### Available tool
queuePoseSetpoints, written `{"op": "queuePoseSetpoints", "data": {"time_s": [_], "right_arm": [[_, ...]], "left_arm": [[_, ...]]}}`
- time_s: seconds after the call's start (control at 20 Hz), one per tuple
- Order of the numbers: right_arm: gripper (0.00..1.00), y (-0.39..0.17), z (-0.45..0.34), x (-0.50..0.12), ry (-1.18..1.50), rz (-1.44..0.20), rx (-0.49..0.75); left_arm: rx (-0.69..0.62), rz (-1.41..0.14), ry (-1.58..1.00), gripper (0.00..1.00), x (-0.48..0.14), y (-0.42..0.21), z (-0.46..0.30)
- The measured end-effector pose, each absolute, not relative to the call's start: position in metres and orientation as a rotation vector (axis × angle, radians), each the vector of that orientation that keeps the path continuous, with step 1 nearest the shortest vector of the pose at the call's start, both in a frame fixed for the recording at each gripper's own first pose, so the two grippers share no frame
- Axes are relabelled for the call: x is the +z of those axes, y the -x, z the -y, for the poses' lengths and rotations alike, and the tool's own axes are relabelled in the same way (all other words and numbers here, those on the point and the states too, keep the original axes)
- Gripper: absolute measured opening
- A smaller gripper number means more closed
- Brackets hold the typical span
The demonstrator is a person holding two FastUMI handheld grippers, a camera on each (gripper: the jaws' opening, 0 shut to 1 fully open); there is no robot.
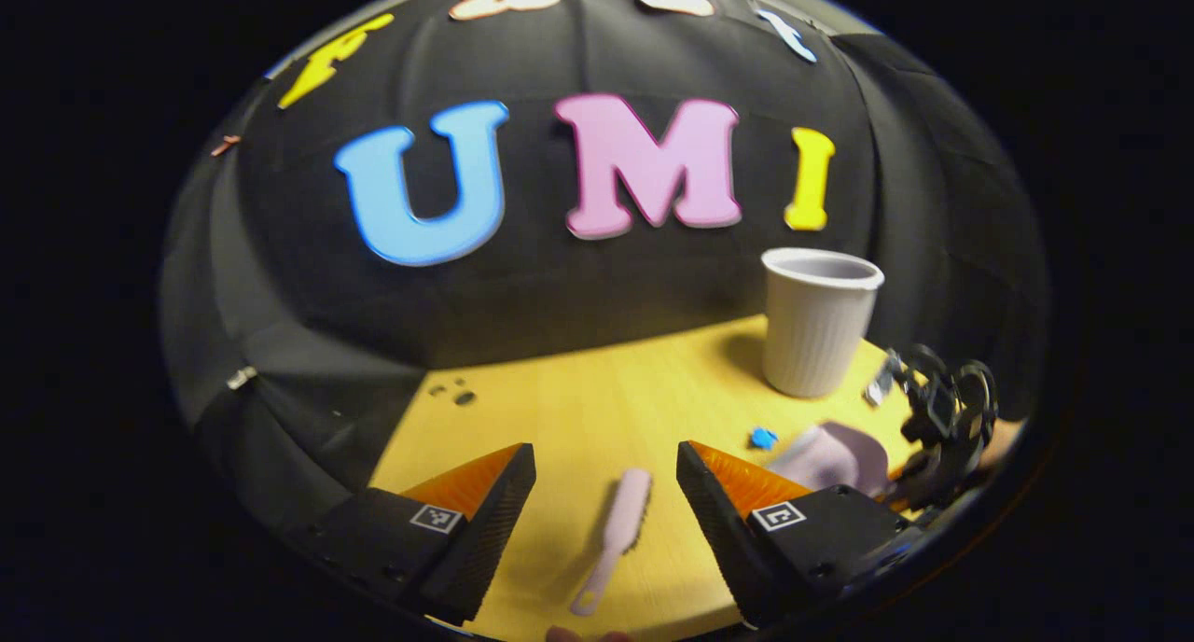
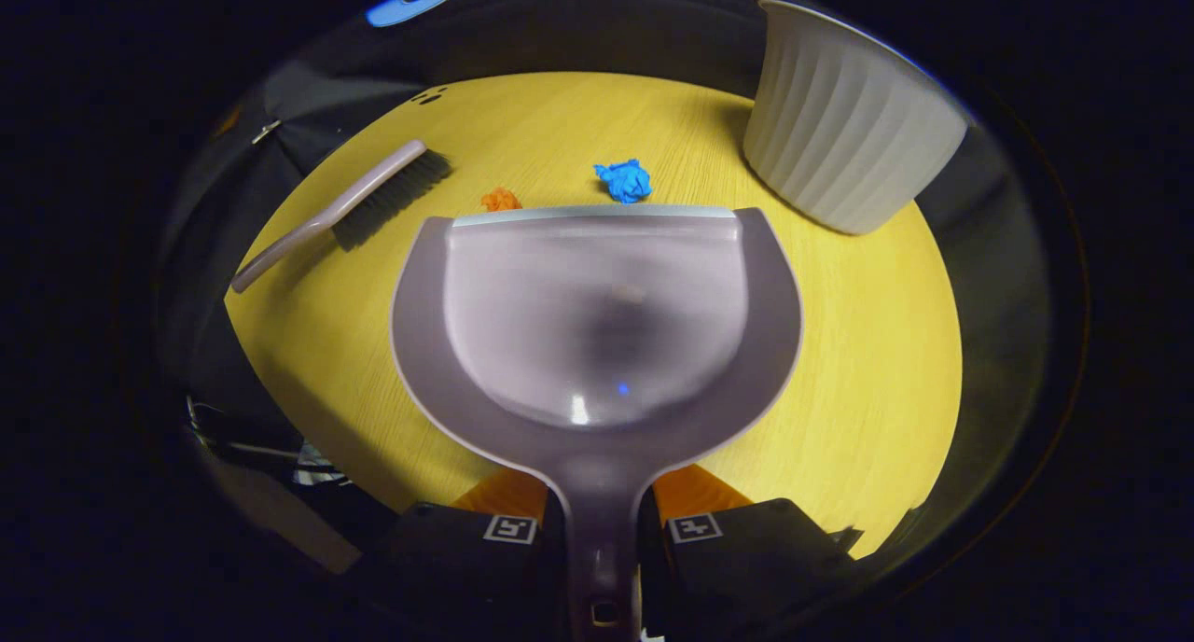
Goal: Pick up the small broom and dustpan from the desktop, sweep the trash into the dustpan with the broom, and then empty the trash into the garbage bin.
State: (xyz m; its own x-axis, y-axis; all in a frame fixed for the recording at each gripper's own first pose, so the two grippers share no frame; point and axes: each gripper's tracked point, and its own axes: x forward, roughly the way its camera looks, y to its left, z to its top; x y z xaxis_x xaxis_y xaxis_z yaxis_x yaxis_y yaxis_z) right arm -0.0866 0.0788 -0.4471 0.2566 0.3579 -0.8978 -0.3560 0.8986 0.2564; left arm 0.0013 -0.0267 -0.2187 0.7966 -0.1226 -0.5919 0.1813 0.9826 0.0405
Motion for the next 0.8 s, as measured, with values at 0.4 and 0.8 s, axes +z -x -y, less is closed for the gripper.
{"op": "queuePoseSetpoints", "data": {"time_s": [0.4,0.8], "right_arm": [[0.32,0.105,-0.053,-0.426,0.051,-1.178,0.506],[0.36,0.121,-0.042,-0.420,0.072,-1.203,0.516]], "left_arm": [[-0.267,-1.042,-0.194,0.93,-0.354,0.014,0.012],[-0.260,-1.223,-0.165,0.84,-0.416,0.006,0.008]]}}
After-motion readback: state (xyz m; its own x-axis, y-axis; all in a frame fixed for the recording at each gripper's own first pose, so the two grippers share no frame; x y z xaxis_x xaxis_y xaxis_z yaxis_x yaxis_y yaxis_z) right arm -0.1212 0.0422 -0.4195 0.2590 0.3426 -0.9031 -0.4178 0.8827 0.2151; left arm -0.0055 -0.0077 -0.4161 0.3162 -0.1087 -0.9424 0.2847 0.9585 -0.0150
